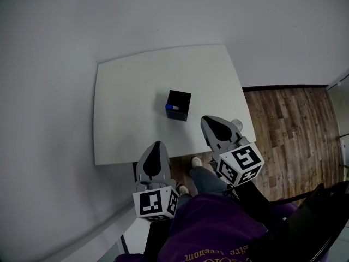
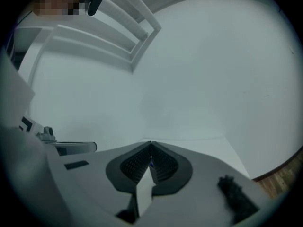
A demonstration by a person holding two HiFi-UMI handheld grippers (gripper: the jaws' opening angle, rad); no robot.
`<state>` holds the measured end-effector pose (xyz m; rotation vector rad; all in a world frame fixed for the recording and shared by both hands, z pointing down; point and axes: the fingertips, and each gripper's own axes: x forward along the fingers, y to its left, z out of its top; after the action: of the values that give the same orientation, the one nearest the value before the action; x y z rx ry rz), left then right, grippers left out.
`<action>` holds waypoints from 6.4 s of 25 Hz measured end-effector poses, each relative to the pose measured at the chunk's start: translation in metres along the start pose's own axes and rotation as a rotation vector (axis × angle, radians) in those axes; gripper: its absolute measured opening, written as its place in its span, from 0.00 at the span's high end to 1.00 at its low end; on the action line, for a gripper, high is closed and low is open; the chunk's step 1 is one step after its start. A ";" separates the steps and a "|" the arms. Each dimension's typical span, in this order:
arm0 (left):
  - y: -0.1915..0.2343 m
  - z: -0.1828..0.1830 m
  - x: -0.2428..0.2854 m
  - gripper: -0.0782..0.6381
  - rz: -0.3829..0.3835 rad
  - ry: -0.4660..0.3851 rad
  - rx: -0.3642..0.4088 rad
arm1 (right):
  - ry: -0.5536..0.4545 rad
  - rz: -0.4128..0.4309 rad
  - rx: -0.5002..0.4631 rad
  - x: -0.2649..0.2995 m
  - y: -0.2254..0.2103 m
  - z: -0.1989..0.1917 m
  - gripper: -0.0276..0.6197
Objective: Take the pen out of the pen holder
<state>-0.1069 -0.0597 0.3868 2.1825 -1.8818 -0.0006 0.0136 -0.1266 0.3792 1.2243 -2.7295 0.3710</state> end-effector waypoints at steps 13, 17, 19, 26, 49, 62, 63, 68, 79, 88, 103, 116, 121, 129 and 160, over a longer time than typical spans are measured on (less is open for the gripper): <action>-0.002 -0.007 0.073 0.88 0.080 0.048 -0.001 | 0.015 0.062 0.012 0.040 -0.063 0.020 0.94; -0.003 -0.015 0.086 0.88 0.105 0.073 -0.019 | 0.016 0.083 0.013 0.046 -0.075 0.023 0.94; -0.004 -0.019 0.091 0.88 0.103 0.085 -0.022 | 0.018 0.088 0.020 0.048 -0.079 0.022 0.94; 0.008 -0.039 0.113 0.85 0.097 0.139 -0.040 | 0.032 0.080 0.036 0.056 -0.088 0.017 0.94; 0.039 -0.098 0.174 0.68 0.042 0.357 -0.024 | 0.004 0.003 0.023 0.081 -0.099 0.039 0.94; 0.038 -0.105 0.176 0.75 0.015 0.400 0.001 | 0.012 -0.022 0.020 0.080 -0.099 0.040 0.94; 0.037 -0.105 0.177 0.75 0.010 0.402 0.007 | 0.013 -0.025 0.020 0.081 -0.100 0.039 0.94; 0.033 -0.106 0.180 0.77 -0.015 0.410 0.042 | 0.014 -0.037 0.019 0.081 -0.102 0.039 0.94; 0.030 -0.097 0.179 0.79 -0.011 0.390 0.054 | 0.008 -0.039 0.020 0.081 -0.099 0.041 0.94; 0.034 -0.079 0.176 0.79 -0.022 0.325 -0.007 | 0.010 -0.026 0.014 0.087 -0.095 0.042 0.94; 0.031 -0.038 0.167 0.79 -0.033 0.210 -0.044 | 0.009 -0.006 0.010 0.094 -0.092 0.045 0.94; 0.039 -0.005 0.155 0.79 -0.030 0.117 -0.110 | 0.013 0.007 0.011 0.097 -0.083 0.044 0.94; 0.040 0.003 0.152 0.79 -0.033 0.097 -0.130 | 0.017 0.011 0.012 0.099 -0.081 0.044 0.94; 0.038 0.017 0.145 0.79 -0.052 0.055 -0.157 | 0.018 0.020 0.010 0.099 -0.076 0.044 0.94; 0.039 0.082 0.117 0.79 -0.087 -0.107 -0.189 | 0.016 0.039 -0.009 0.107 -0.066 0.047 0.94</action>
<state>-0.1394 -0.1946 0.3349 2.1709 -1.7594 -0.3049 -0.0082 -0.2585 0.3678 1.1629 -2.7421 0.3702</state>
